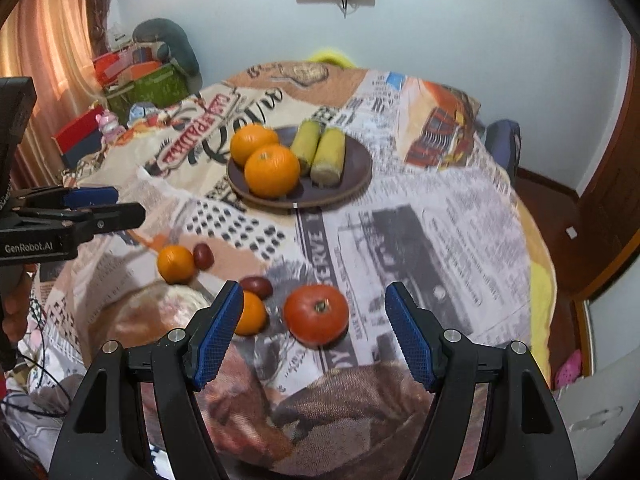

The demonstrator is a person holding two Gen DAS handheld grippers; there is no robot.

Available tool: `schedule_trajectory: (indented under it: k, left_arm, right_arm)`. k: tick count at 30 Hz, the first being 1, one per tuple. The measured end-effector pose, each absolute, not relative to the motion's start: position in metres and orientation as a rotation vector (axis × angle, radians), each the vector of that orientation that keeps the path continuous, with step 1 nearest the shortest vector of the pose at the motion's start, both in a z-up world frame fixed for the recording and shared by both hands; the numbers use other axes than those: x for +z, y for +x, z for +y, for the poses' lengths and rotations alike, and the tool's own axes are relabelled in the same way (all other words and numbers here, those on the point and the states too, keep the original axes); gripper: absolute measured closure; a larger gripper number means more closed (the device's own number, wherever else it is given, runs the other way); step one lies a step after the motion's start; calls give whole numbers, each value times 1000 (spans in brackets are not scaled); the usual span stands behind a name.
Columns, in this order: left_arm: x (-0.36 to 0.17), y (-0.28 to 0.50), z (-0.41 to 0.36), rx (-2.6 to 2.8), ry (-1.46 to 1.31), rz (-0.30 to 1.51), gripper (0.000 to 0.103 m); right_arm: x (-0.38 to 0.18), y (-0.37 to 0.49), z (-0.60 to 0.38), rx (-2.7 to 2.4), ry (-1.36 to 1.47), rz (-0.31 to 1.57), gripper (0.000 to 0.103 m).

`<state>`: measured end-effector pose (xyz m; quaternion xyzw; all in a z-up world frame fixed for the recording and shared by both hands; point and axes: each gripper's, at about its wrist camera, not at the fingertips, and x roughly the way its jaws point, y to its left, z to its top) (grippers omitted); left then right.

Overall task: Organize fruits
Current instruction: 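Grasp a small tangerine with the left gripper while the right gripper grasps the red tomato, then carry the tangerine onto the plate with the left gripper while the right gripper brings the tomato over it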

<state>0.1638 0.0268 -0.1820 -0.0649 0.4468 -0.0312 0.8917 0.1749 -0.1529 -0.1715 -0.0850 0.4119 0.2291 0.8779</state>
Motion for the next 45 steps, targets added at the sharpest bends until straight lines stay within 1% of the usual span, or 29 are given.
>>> schedule_trajectory:
  k: [3, 7, 9, 12, 13, 15, 17, 21, 22, 23, 25, 28, 36, 45]
  left_arm:
    - [-195, 167, 24, -70, -127, 964, 34]
    - [-209, 170, 18, -86, -99, 1001, 42]
    - [-214, 171, 16, -98, -103, 1017, 43]
    - [-221, 173, 12, -114, -101, 1035, 44]
    - [-223, 174, 10, -116, -95, 1038, 46]
    - [-225, 176, 8, -122, -86, 1046, 51]
    - [-229, 179, 6, -132, -88, 1058, 56]
    - [-234, 182, 6, -135, -97, 1073, 61]
    - [-235, 183, 6, -137, -99, 1076, 65]
    - [-236, 183, 5, -144, -102, 1079, 66]
    - [-236, 183, 4, -142, -98, 1074, 67]
    - [-236, 183, 5, -144, -106, 1074, 67]
    - [-215, 180, 10, -134, -91, 1016, 67]
    - [-191, 188, 18, -121, -97, 951, 67]
  right_arm:
    - [-184, 178, -155, 485, -165, 894, 33]
    - [-198, 183, -157, 492, -145, 935, 33]
    - [-203, 186, -157, 497, -136, 955, 33]
    - [-207, 188, -156, 508, -128, 969, 38]
    - [-208, 189, -156, 511, -124, 973, 41]
    - [-210, 191, -155, 517, -120, 978, 43]
    - [-212, 193, -154, 526, -114, 986, 49]
    - [-216, 196, -153, 529, -109, 997, 50]
    - [-217, 196, -154, 529, -108, 999, 51]
    - [-218, 197, -154, 530, -107, 1003, 53]
    - [-218, 198, -154, 528, -108, 1001, 56]
    - [-217, 199, -156, 534, -96, 1003, 57]
    - [-209, 198, -158, 533, -93, 978, 58]
    - [-177, 205, -158, 524, -93, 883, 58]
